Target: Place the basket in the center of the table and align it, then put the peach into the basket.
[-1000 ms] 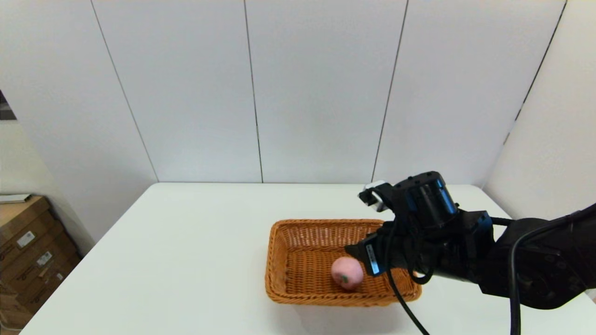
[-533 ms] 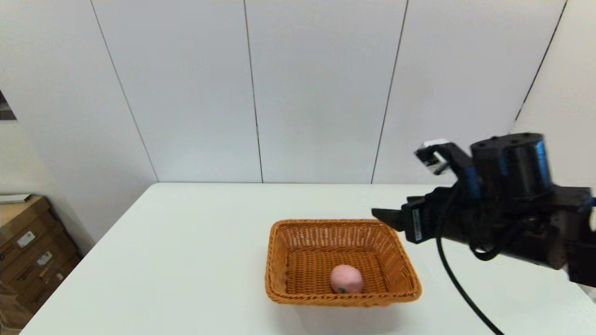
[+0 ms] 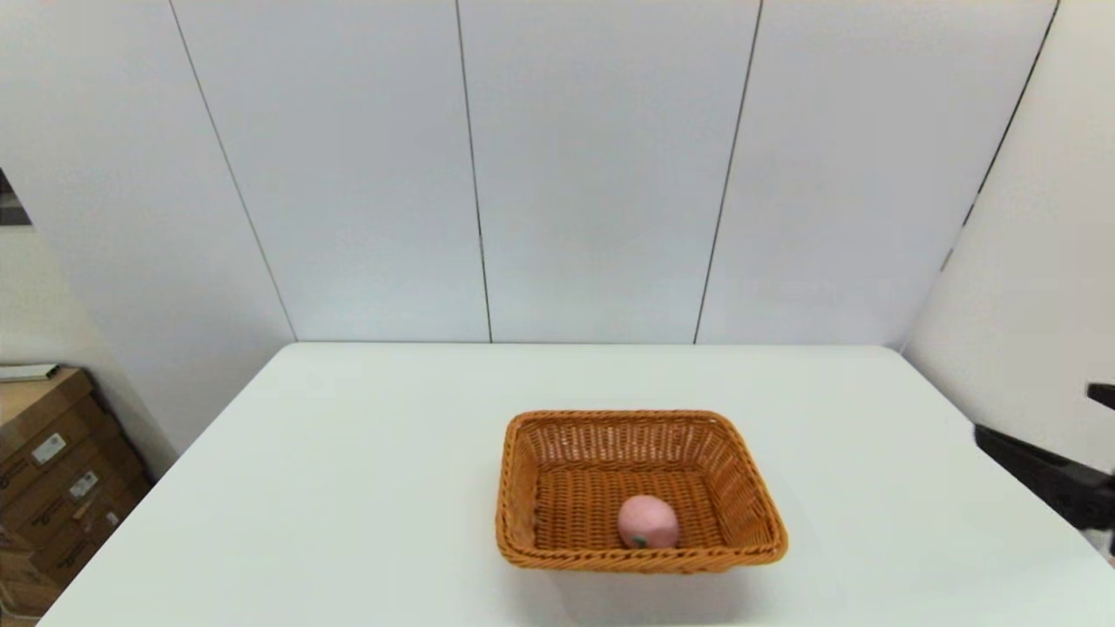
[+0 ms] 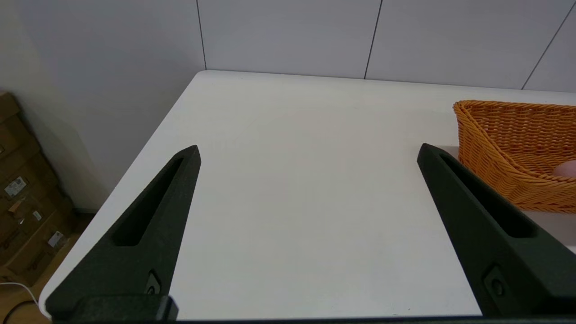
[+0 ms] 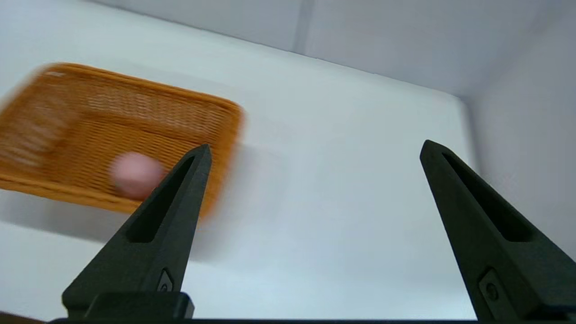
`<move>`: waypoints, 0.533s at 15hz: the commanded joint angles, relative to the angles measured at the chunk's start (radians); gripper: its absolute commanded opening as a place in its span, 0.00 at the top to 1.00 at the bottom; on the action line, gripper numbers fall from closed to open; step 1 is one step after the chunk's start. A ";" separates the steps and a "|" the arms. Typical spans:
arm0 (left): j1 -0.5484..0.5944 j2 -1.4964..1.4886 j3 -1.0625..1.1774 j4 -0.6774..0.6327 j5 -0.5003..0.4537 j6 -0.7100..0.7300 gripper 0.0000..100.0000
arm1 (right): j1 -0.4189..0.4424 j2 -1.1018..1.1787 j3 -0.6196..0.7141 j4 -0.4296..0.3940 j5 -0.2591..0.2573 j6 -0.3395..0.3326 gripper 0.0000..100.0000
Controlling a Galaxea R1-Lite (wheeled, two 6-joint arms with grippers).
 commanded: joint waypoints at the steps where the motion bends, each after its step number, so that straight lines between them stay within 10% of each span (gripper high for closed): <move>1: 0.000 0.000 0.000 0.000 0.001 -0.001 0.00 | -0.267 -0.446 0.200 0.025 -0.004 -0.022 0.00; 8: 0.000 0.000 0.000 0.000 0.001 -0.001 0.00 | -0.294 -0.848 0.378 0.123 0.079 -0.017 0.00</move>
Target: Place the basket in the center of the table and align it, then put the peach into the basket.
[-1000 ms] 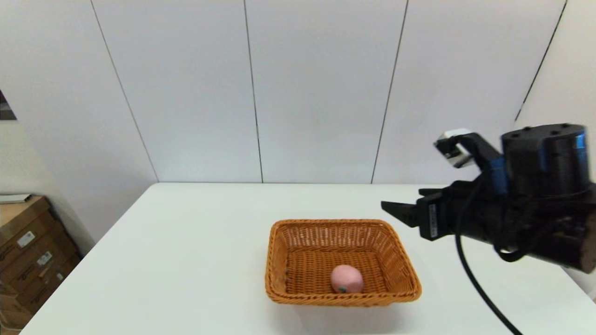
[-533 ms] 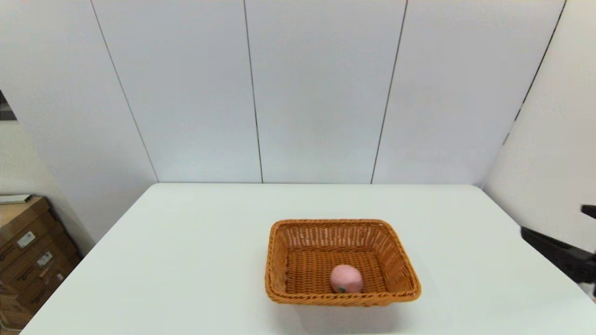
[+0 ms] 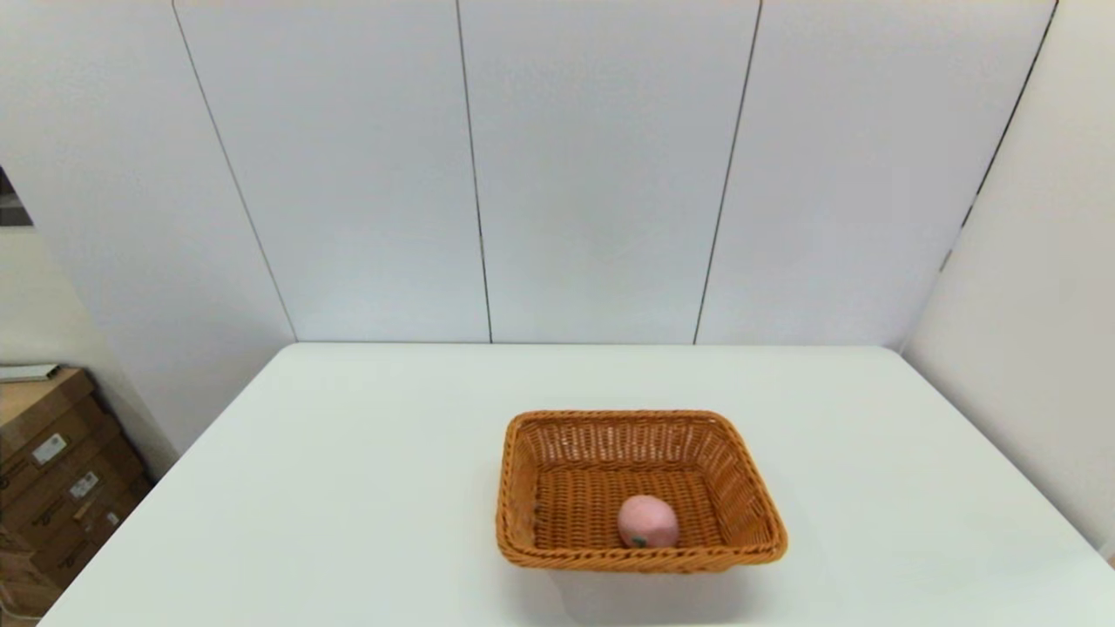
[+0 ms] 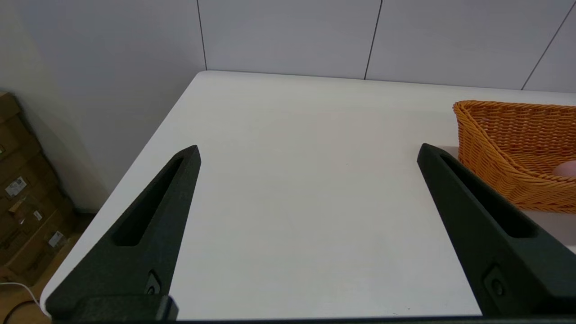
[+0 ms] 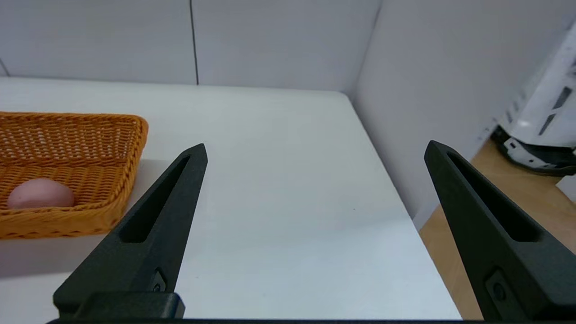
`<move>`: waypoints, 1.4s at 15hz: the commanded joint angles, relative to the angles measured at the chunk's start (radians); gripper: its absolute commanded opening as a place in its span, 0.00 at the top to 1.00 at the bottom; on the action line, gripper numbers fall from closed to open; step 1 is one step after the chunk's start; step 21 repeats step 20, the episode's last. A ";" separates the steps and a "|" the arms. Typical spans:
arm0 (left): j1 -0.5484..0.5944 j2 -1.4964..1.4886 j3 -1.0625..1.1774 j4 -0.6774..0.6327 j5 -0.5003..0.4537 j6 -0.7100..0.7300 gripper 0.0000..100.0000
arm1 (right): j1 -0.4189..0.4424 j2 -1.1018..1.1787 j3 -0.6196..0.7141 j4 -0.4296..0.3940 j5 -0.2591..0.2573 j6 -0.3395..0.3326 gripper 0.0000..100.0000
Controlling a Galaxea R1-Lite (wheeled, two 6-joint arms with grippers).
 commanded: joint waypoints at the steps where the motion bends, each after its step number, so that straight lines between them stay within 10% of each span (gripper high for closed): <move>1: 0.000 0.000 0.000 0.000 0.001 0.000 0.00 | -0.025 -0.270 0.163 0.037 0.084 0.005 0.00; 5: 0.000 0.000 0.000 0.000 0.001 0.000 0.00 | -0.025 -0.270 0.238 0.026 0.214 0.059 0.00; 21: 0.000 0.000 0.000 0.000 -0.001 0.000 0.00 | -0.025 -0.269 0.235 0.025 0.202 0.117 0.00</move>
